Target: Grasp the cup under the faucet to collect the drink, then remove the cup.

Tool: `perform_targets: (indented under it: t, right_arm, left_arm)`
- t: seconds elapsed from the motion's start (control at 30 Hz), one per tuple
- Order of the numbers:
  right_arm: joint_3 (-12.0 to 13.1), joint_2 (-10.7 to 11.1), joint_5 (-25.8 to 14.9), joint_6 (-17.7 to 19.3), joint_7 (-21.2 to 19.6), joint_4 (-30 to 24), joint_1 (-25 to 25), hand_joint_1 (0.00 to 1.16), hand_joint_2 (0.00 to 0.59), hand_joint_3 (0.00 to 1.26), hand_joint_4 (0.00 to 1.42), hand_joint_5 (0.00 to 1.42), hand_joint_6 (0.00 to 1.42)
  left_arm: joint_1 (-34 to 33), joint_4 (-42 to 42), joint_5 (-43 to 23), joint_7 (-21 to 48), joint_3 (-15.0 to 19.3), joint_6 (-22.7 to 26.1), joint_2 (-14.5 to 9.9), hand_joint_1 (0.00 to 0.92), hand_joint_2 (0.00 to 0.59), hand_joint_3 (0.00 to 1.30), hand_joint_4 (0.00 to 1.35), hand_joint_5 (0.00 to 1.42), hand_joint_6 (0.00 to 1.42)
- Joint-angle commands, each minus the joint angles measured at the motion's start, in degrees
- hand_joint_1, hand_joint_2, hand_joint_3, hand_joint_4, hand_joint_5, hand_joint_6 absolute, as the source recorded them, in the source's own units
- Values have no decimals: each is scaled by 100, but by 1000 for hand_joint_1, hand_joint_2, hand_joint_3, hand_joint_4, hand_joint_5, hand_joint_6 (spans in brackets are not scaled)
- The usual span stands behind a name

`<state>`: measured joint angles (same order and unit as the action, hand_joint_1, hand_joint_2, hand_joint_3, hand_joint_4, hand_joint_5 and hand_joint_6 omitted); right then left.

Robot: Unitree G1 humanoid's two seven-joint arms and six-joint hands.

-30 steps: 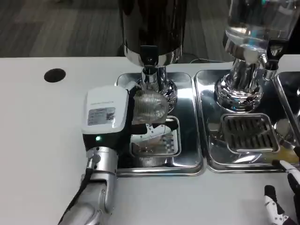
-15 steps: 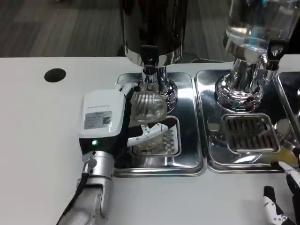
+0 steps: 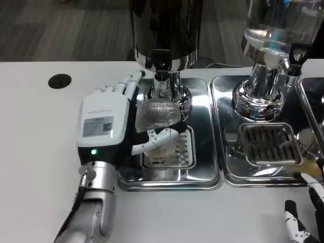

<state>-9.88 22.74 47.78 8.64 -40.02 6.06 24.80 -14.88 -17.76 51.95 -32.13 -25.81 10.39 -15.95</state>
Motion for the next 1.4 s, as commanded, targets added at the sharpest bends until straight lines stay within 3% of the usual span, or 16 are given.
perform_targets:
  t: [0.03,0.33,0.43,0.77,1.13,1.4]
  right_arm:
    - [32,68,54,-1,68,-180,-38,196,443,233,0,0,65]
    - [24,108,256,-112,150,-421,20,218,437,178,0,0,63]
    - [25,141,361,-168,199,-518,43,222,437,148,0,0,51]
    - [42,123,435,-236,302,-710,121,223,437,139,0,0,50]
    - [121,68,337,-163,213,-766,343,228,445,161,0,0,53]
    - [59,34,338,-140,204,-692,322,232,446,169,0,0,61]
  left_arm:
    - [218,400,-22,203,100,-78,-132,0,12,131,26,244,195]
    - [702,1455,-38,421,396,-310,-350,0,13,105,0,216,167]
    - [950,1947,25,471,507,-382,-430,0,15,105,15,234,231]
    - [1079,2983,54,1033,793,-564,-440,0,17,178,76,281,310]
    - [367,2637,106,1888,764,-348,-240,0,28,204,124,289,348]
    - [711,2712,325,1698,639,-484,-205,0,49,385,293,406,458]
